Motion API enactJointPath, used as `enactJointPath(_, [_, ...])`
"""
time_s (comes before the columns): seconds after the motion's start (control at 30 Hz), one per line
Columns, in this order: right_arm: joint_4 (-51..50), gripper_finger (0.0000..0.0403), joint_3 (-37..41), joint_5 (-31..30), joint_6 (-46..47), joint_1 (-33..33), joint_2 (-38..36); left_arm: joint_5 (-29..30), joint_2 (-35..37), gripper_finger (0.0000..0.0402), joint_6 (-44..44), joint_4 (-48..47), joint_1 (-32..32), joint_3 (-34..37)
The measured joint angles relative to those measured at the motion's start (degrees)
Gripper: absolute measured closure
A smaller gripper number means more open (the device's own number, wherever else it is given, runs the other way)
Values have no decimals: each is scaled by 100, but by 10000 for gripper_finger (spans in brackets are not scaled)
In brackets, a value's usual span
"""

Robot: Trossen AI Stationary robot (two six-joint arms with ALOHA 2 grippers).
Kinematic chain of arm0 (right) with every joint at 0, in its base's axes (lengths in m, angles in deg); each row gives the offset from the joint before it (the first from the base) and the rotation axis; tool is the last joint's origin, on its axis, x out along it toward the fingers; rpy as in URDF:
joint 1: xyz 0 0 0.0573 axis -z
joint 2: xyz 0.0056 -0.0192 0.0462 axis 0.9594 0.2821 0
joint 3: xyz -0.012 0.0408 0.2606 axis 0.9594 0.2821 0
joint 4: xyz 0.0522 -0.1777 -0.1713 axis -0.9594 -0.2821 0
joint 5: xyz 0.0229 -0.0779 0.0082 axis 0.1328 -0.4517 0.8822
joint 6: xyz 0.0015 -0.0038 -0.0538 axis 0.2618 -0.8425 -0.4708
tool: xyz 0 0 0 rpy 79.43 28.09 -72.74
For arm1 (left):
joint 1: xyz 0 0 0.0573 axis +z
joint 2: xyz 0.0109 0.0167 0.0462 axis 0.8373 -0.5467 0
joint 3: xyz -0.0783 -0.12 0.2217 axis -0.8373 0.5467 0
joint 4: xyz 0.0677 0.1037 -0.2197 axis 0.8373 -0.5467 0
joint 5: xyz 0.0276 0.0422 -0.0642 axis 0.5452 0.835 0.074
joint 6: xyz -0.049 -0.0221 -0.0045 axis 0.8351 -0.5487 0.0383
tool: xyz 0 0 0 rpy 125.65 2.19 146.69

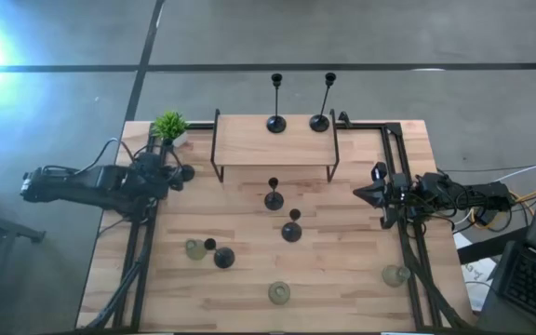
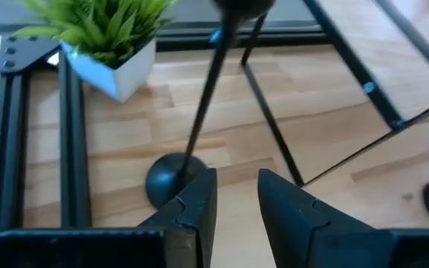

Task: Pick & Place candle stick holders
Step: Put the black candle holder on the shelf

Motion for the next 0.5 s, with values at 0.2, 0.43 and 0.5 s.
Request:
enactJointPath(0.2, [2, 394, 0, 0, 5, 0, 0, 311, -86, 299, 70, -153, 0, 3])
enactJointPath(0.43, [2, 394, 2, 0, -4, 0, 0, 446, -190, 298, -110, -135, 2, 37])
enactJointPath(0.5, [2, 394, 4, 0, -5, 0, 0, 530, -192, 298, -130, -21, 4, 154])
